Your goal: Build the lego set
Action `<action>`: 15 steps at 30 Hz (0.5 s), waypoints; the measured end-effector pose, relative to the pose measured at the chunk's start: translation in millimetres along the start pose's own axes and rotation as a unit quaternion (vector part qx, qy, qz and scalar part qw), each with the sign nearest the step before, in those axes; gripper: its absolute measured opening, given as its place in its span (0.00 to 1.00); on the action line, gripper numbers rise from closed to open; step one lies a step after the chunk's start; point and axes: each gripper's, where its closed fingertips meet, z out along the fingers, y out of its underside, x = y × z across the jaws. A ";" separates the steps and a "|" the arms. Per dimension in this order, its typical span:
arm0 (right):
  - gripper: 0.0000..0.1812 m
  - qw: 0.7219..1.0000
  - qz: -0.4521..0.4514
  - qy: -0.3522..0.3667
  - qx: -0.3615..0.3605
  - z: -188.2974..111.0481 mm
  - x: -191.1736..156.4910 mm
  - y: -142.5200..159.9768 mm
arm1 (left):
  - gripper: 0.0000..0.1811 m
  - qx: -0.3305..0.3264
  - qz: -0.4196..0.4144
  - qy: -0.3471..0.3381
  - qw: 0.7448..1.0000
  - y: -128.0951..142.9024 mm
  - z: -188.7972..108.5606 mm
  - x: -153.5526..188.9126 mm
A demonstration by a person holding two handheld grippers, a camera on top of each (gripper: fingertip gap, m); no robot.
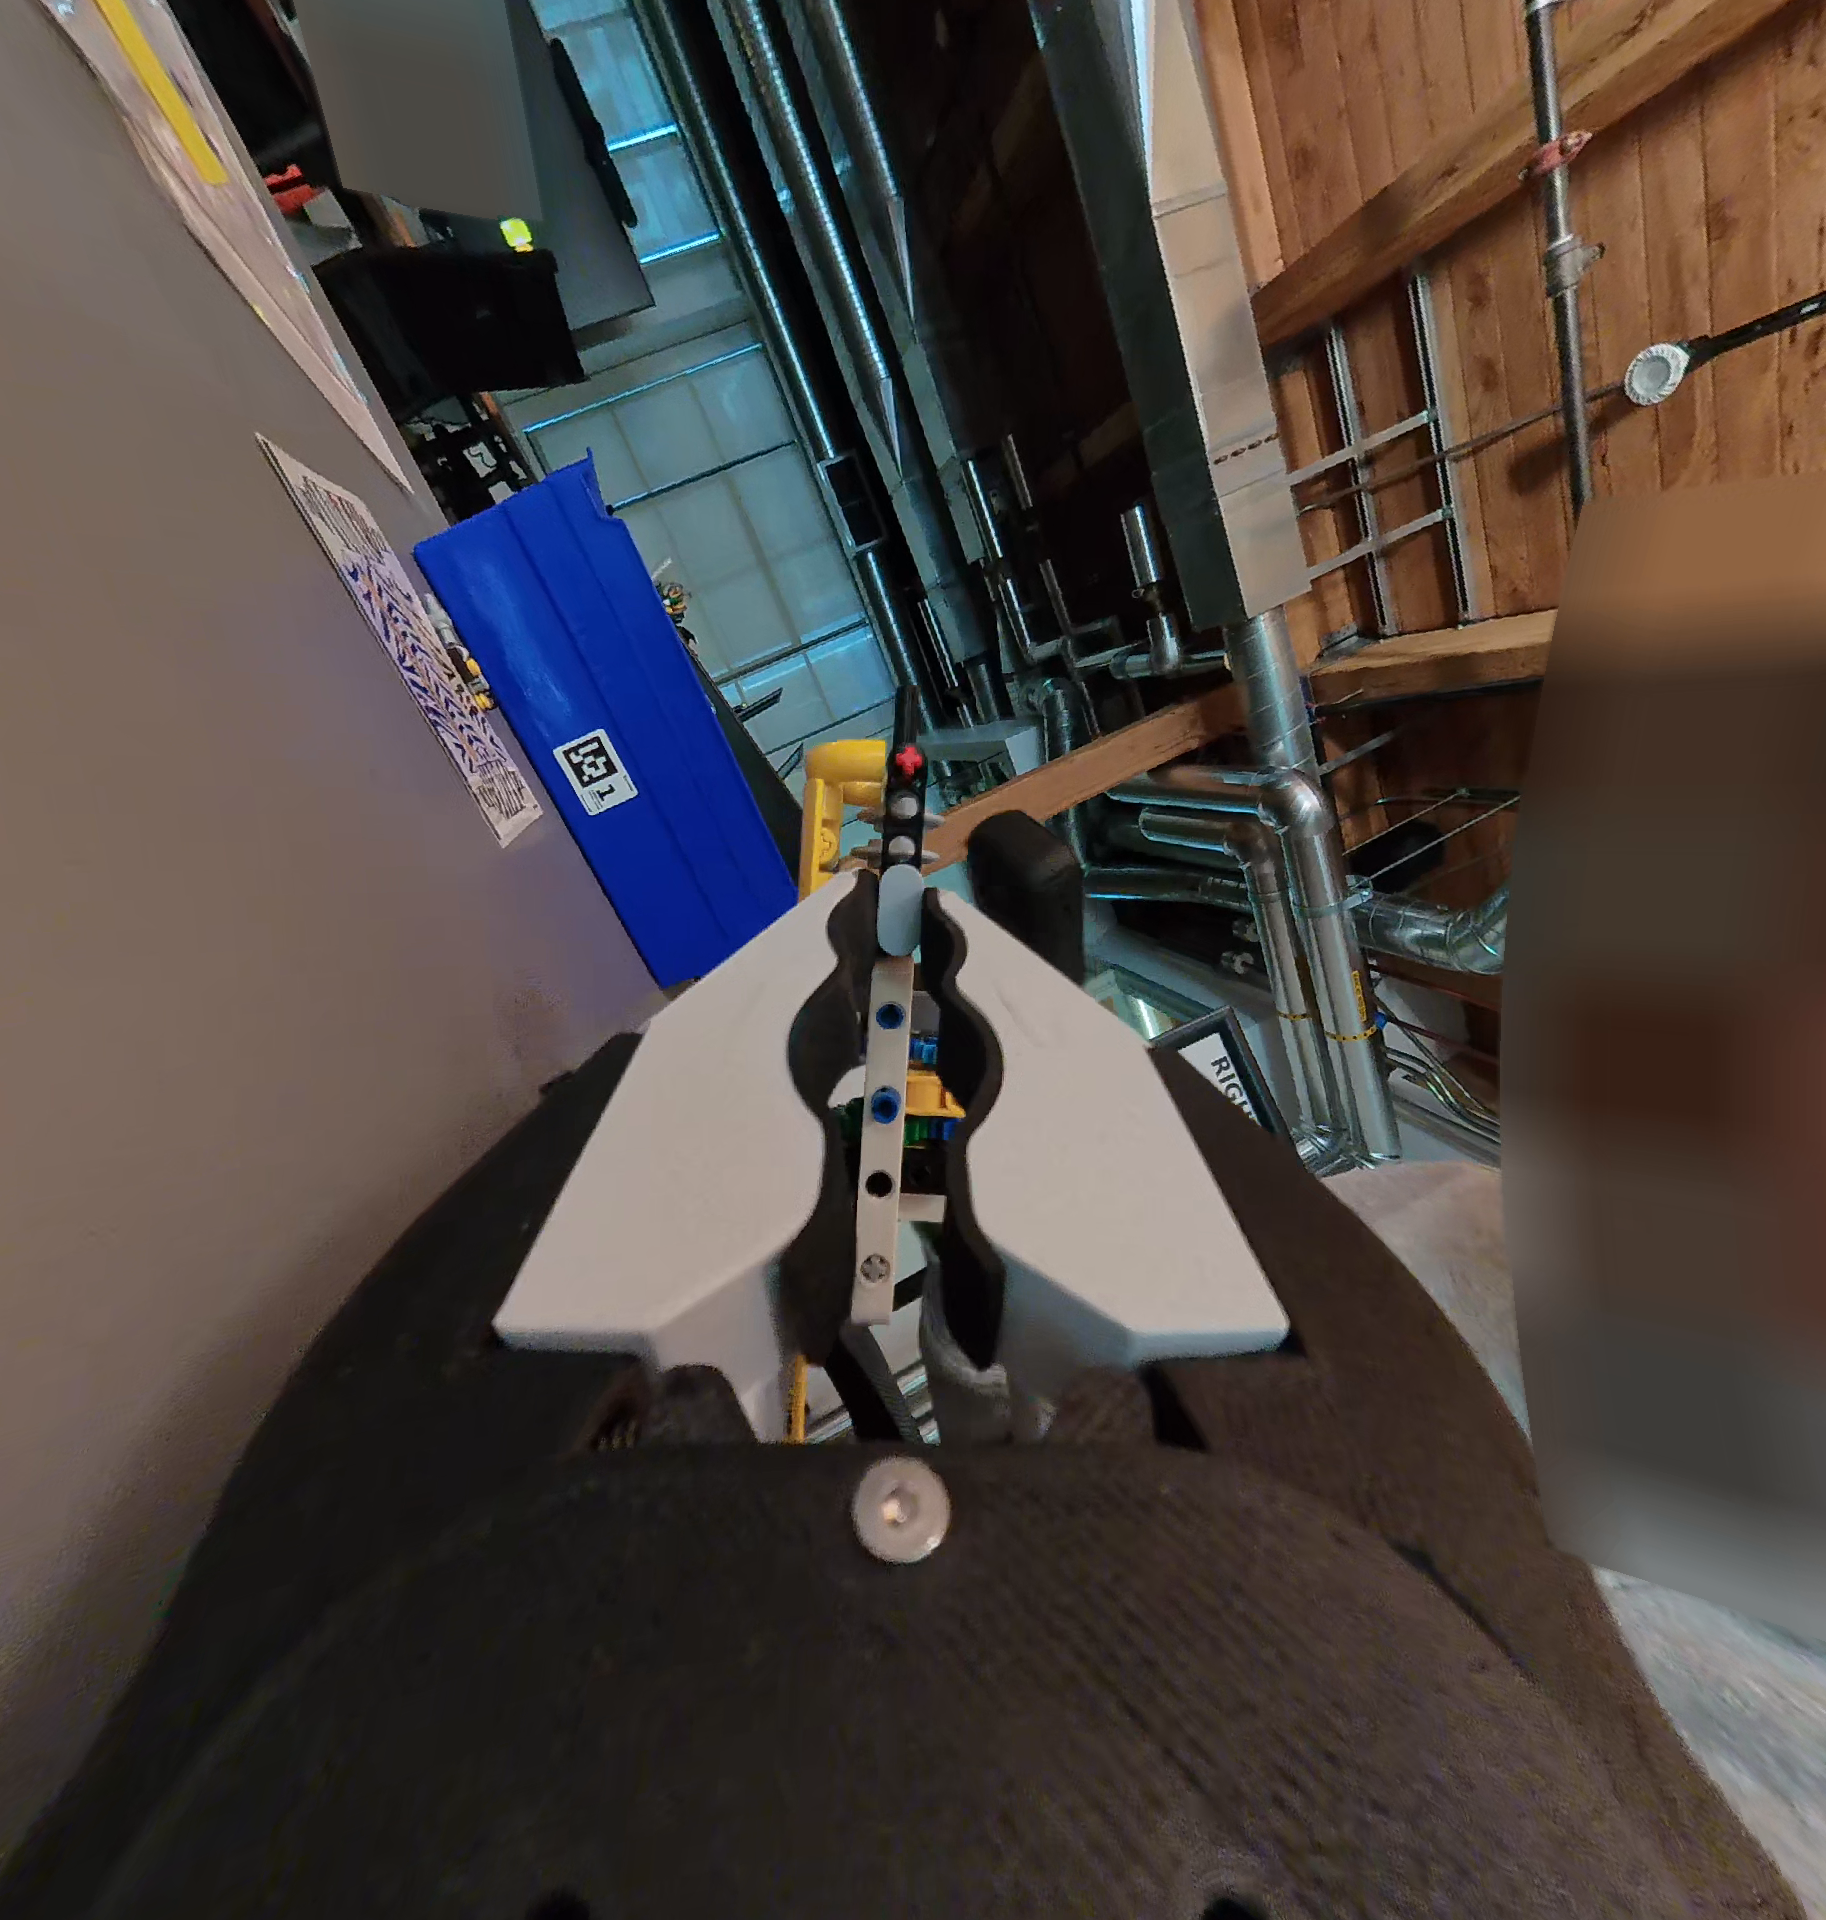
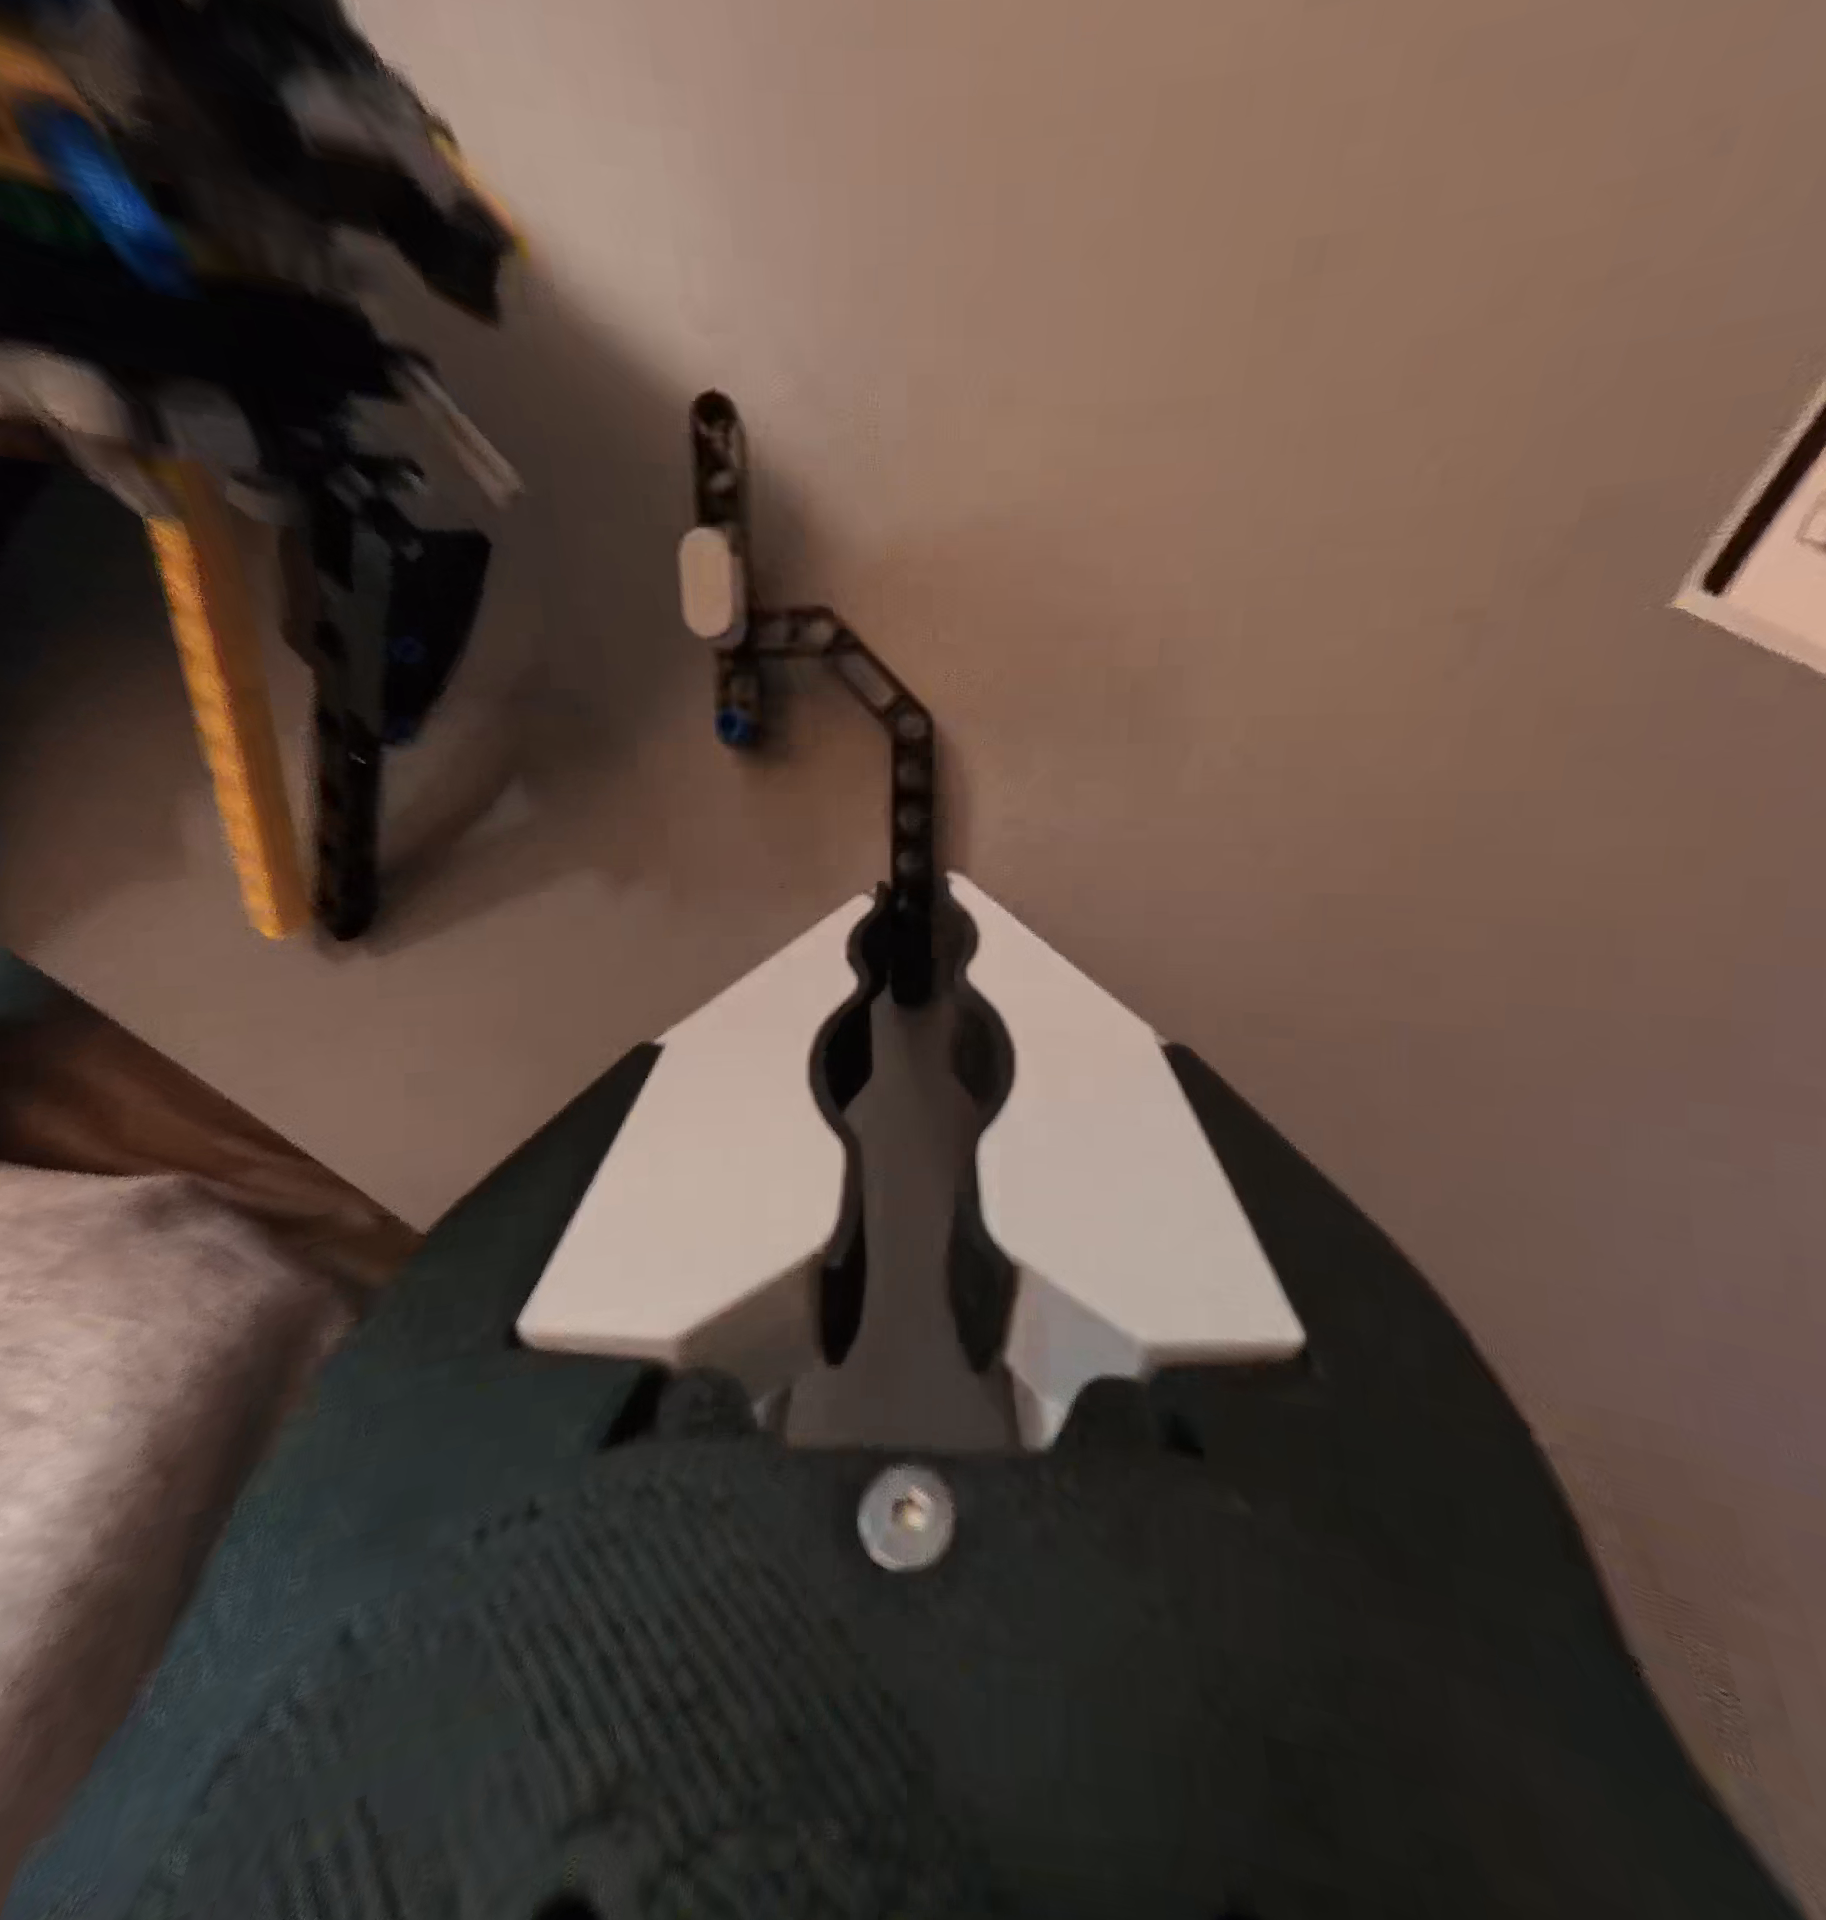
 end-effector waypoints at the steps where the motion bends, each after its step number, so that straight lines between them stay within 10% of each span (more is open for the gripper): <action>1: 0.03 0.998 0.029 -0.036 0.043 -1.4 -3.2 -8.0 | 0.02 0.003 -0.002 0.003 1.000 -0.7 -0.6 0.7; 7: 0.03 0.948 0.164 -0.176 0.207 -25.4 -4.5 -38.4 | 0.03 0.014 -0.006 0.009 1.000 -3.8 -2.7 1.5; 15: 0.03 0.987 -0.105 0.119 0.038 -19.5 26.3 8.5 | 0.03 0.013 -0.007 0.006 1.000 -4.1 -2.5 -0.4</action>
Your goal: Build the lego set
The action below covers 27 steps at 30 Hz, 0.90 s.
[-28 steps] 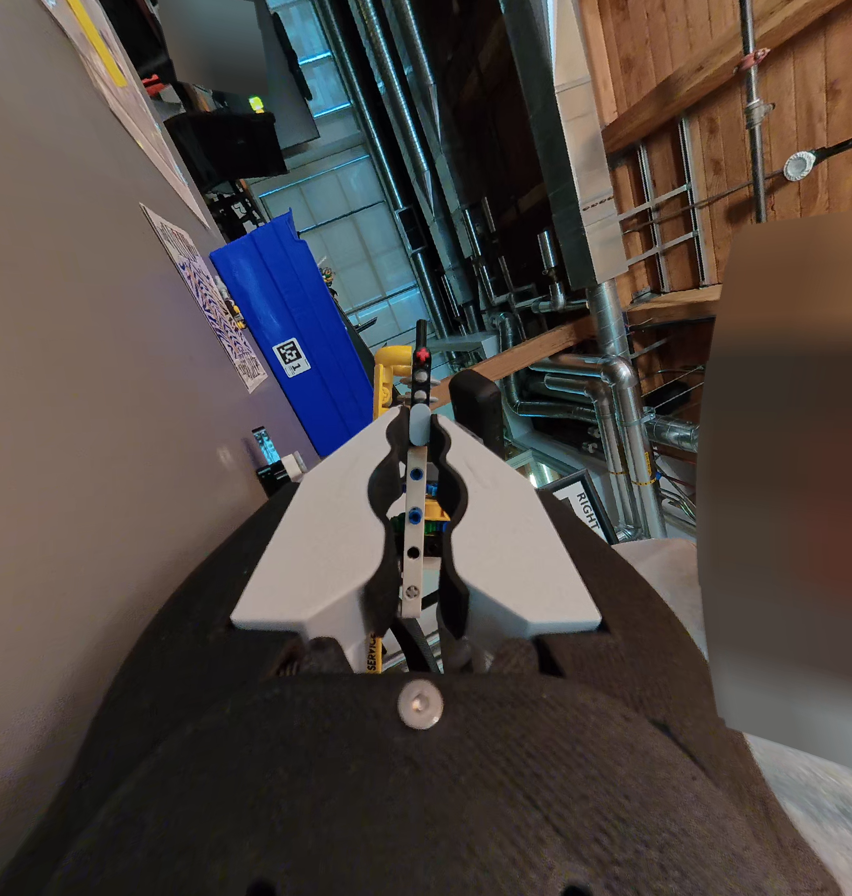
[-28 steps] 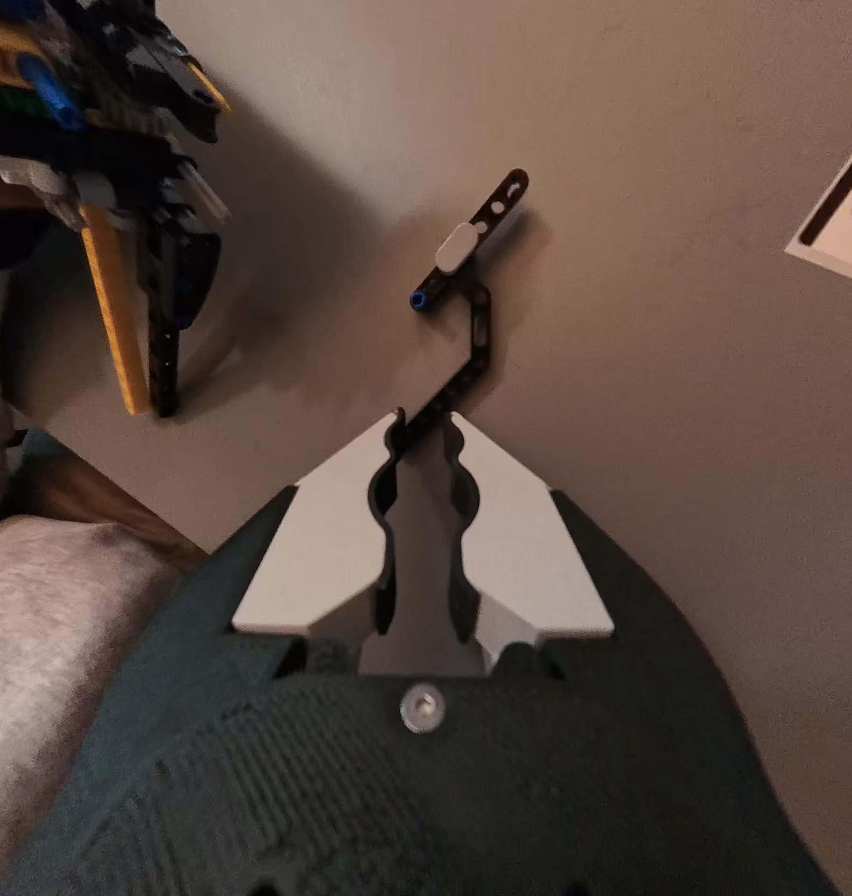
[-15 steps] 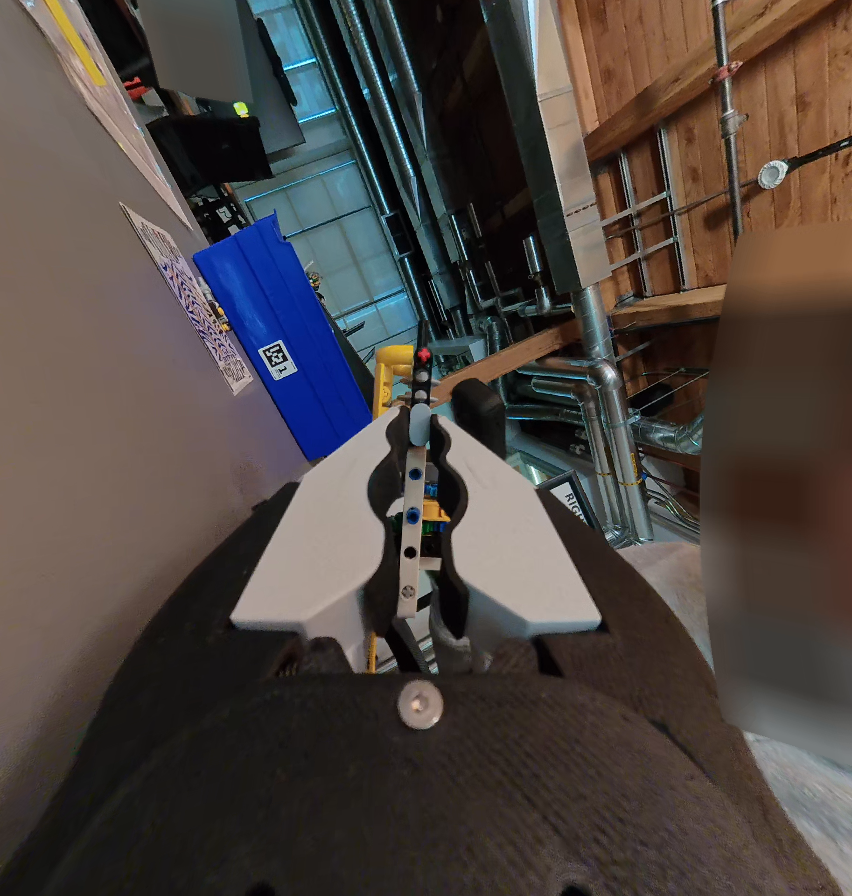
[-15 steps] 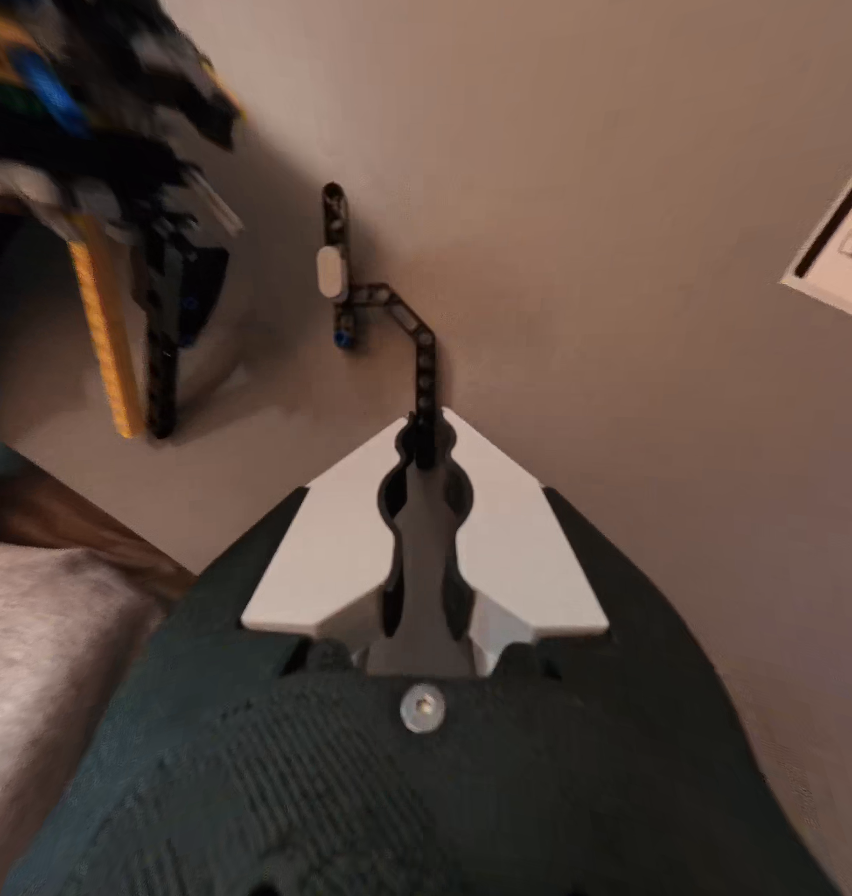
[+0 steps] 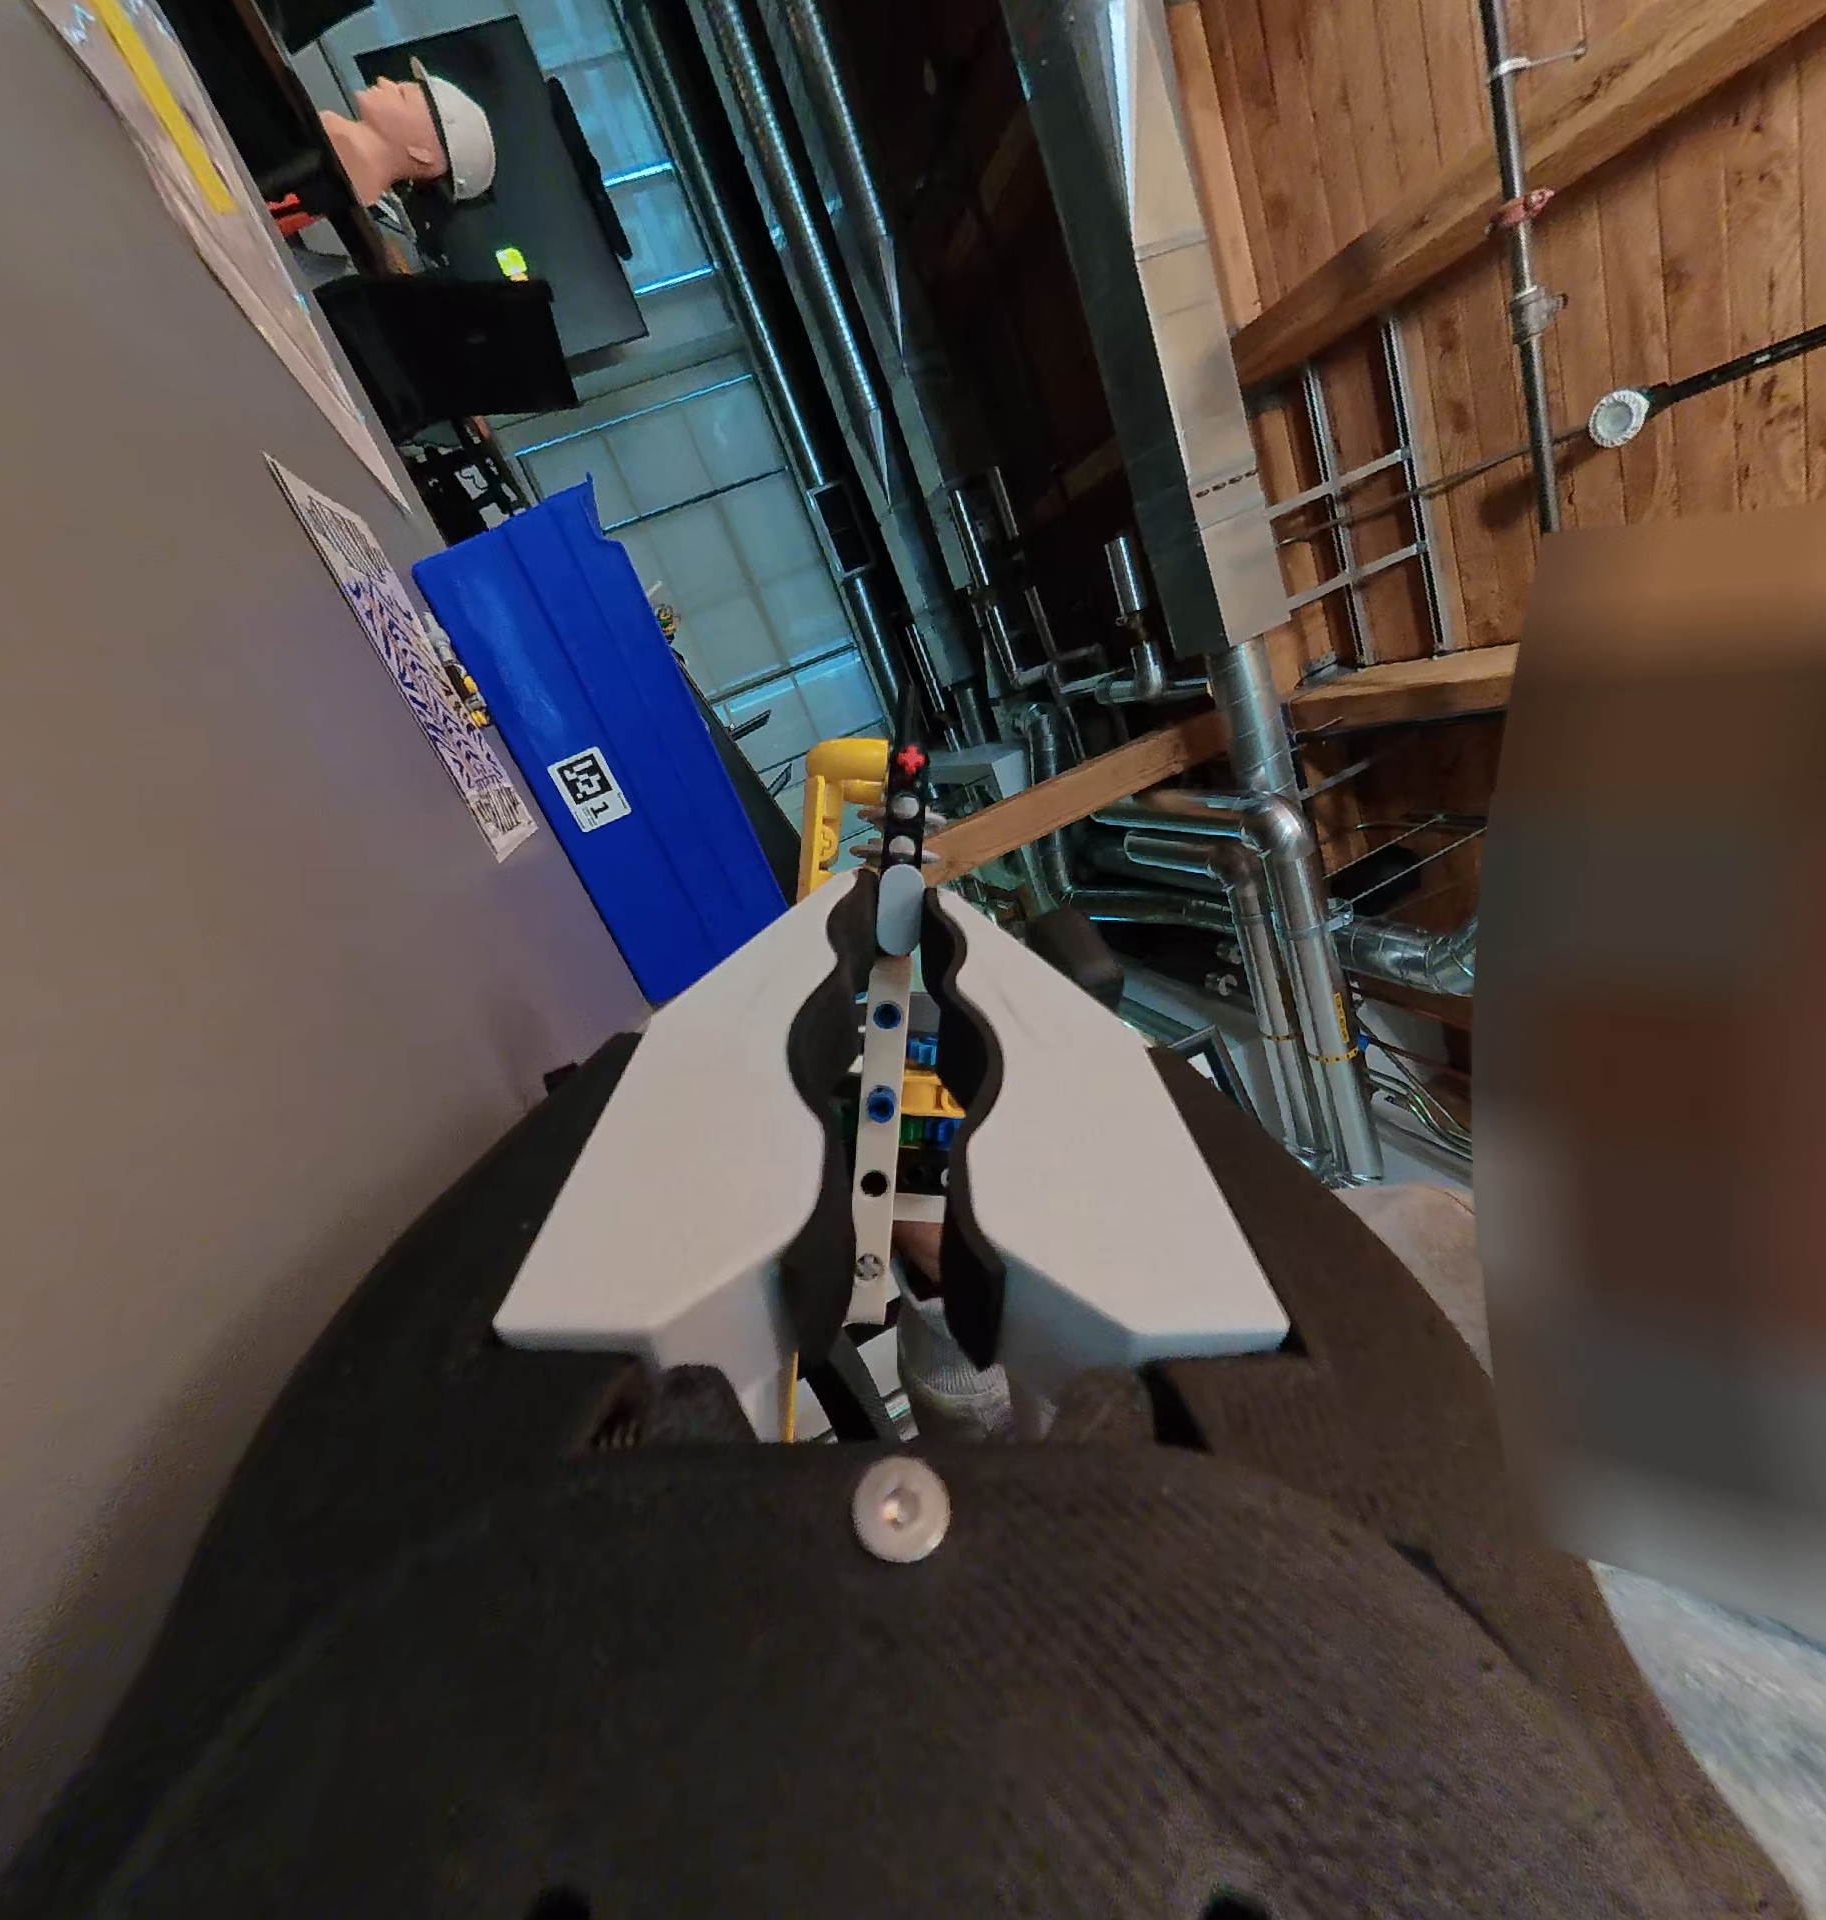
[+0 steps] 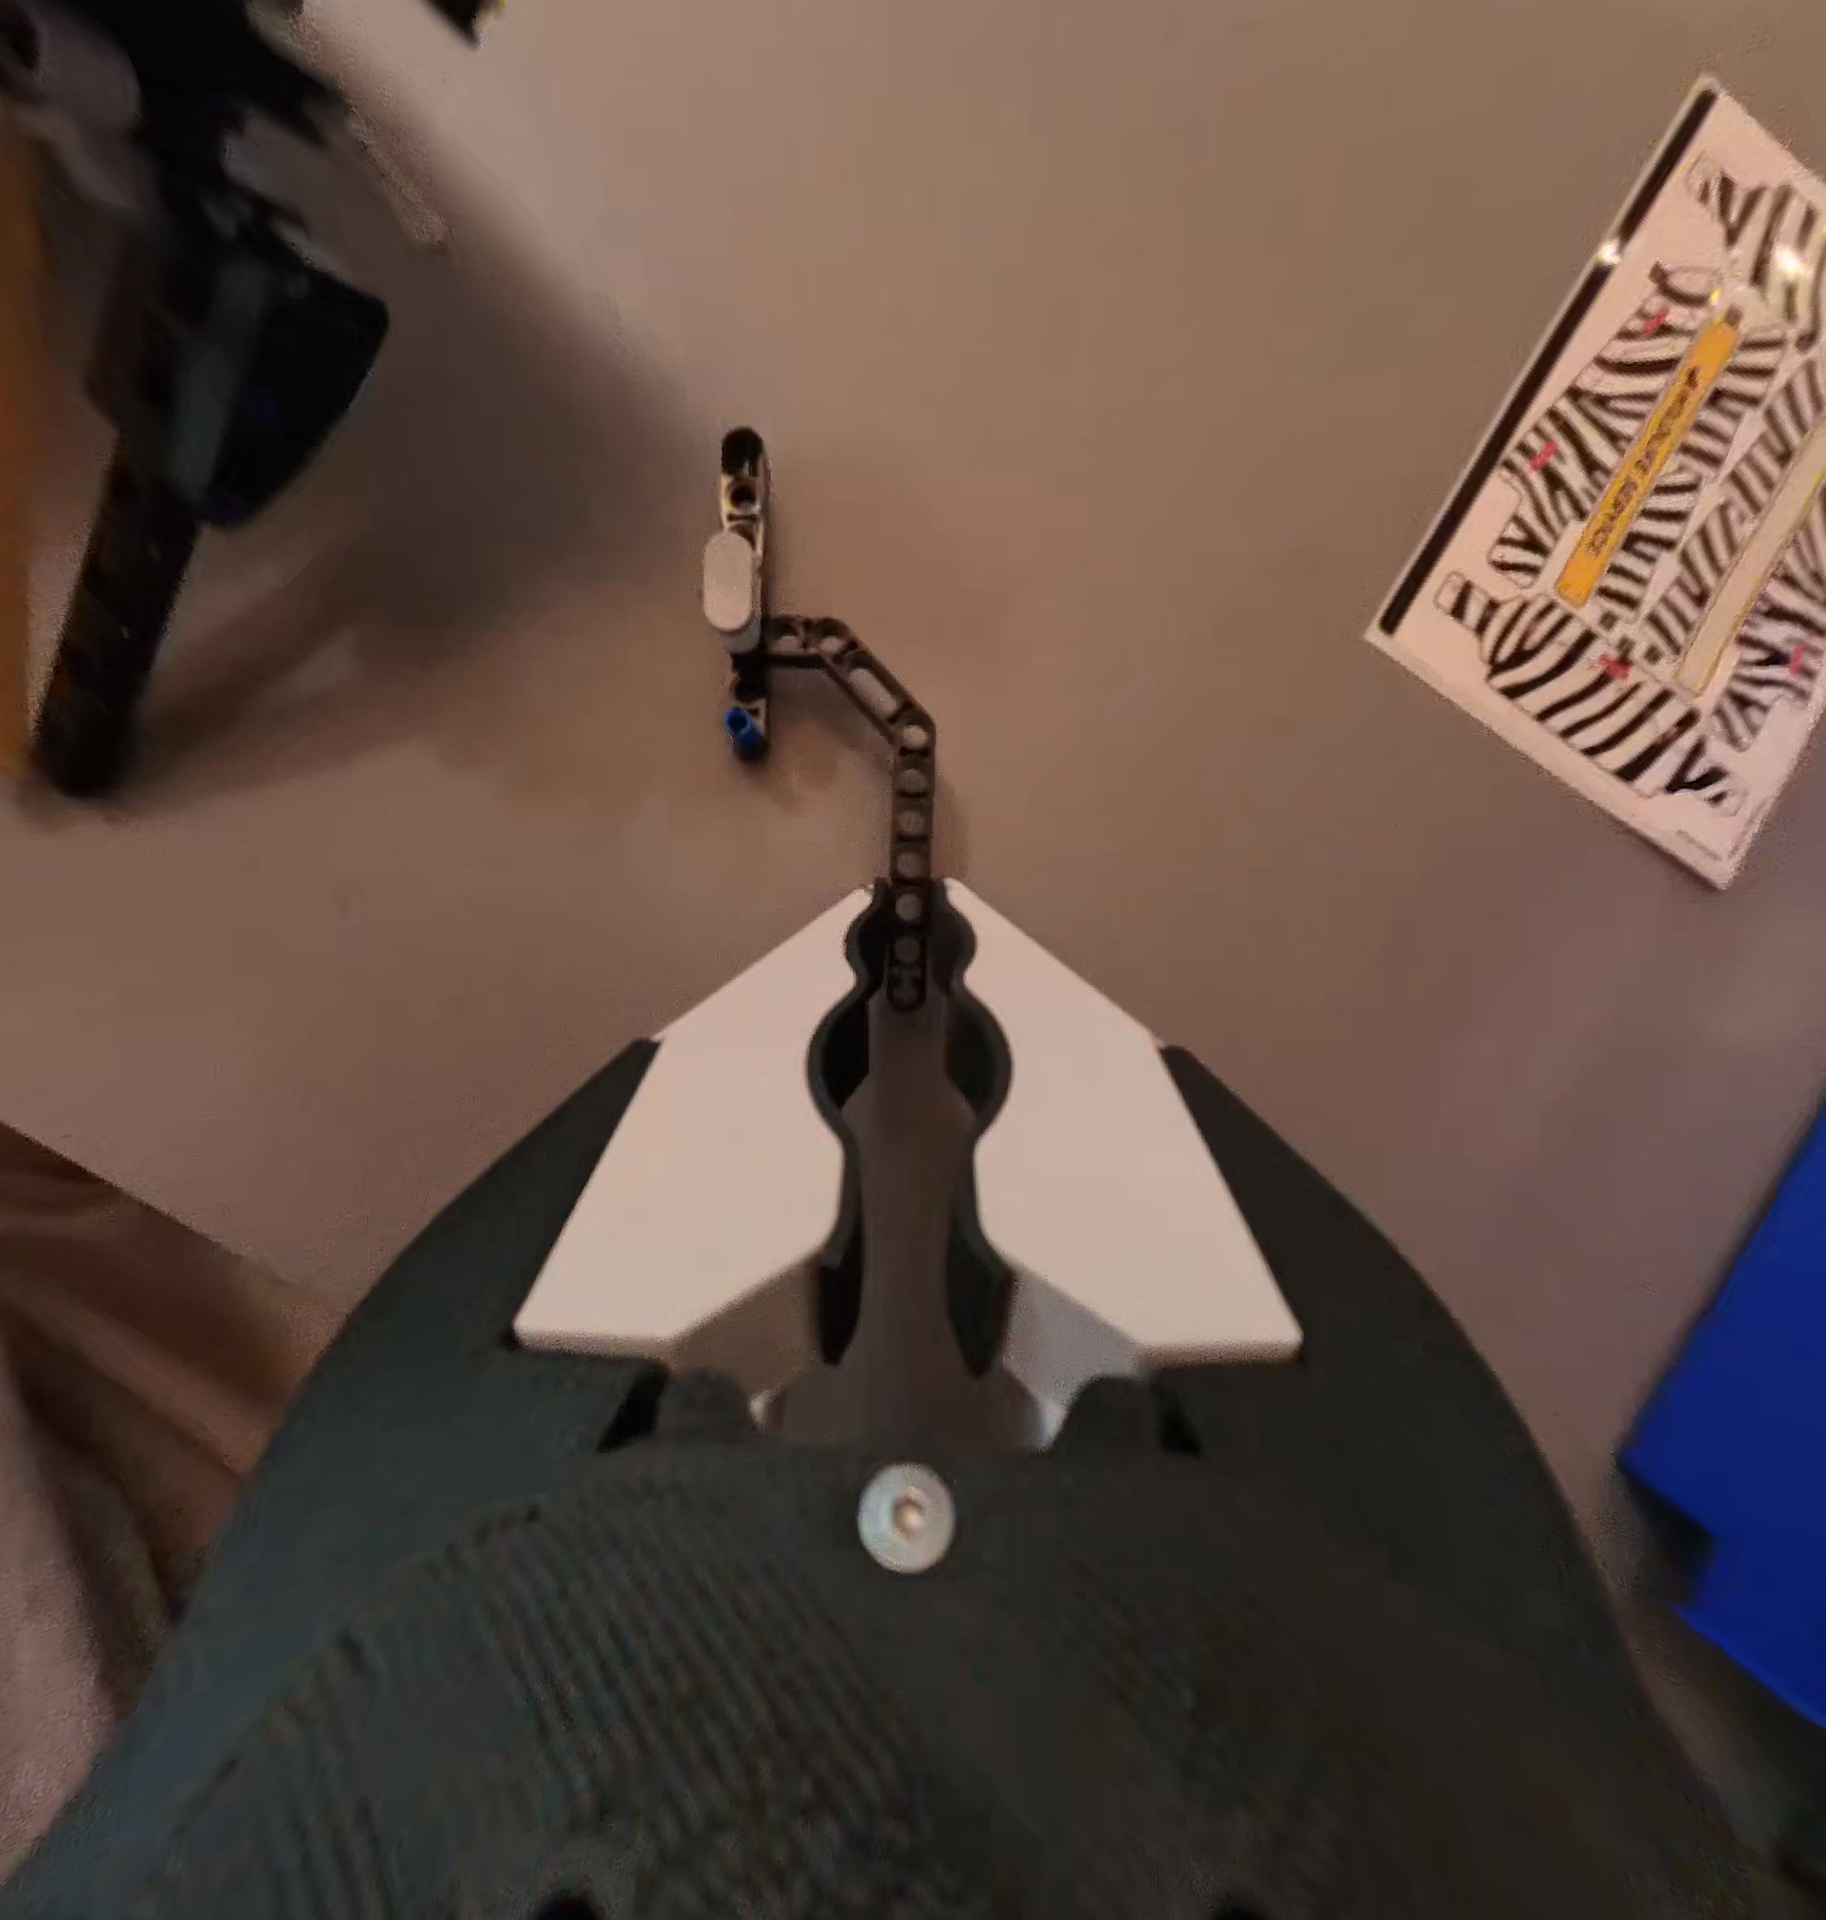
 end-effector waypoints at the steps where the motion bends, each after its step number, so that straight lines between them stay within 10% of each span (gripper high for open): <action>1: 0.03 1.000 -0.015 0.000 -0.014 0.0 -1.4 2.5 | 0.03 0.000 0.000 0.000 1.000 0.0 0.1 -0.1; 10: 0.36 0.998 -0.010 0.054 0.005 -32.3 44.0 -17.3 | 0.03 0.000 -0.002 0.001 1.000 -0.2 -0.5 0.2; 14: 0.24 0.968 -0.019 0.237 0.082 -67.7 106.8 -29.5 | 0.03 -0.001 -0.003 0.001 1.000 -0.2 -0.4 -0.1; 21: 0.00 0.989 0.104 -0.082 0.065 -40.2 31.0 -23.5 | 0.03 0.002 -0.003 0.004 1.000 -0.8 -1.0 1.1; 27: 0.00 0.992 -0.015 -0.092 -0.086 -18.6 5.1 13.5 | 0.03 -0.001 -0.003 0.002 1.000 -0.2 -0.5 0.6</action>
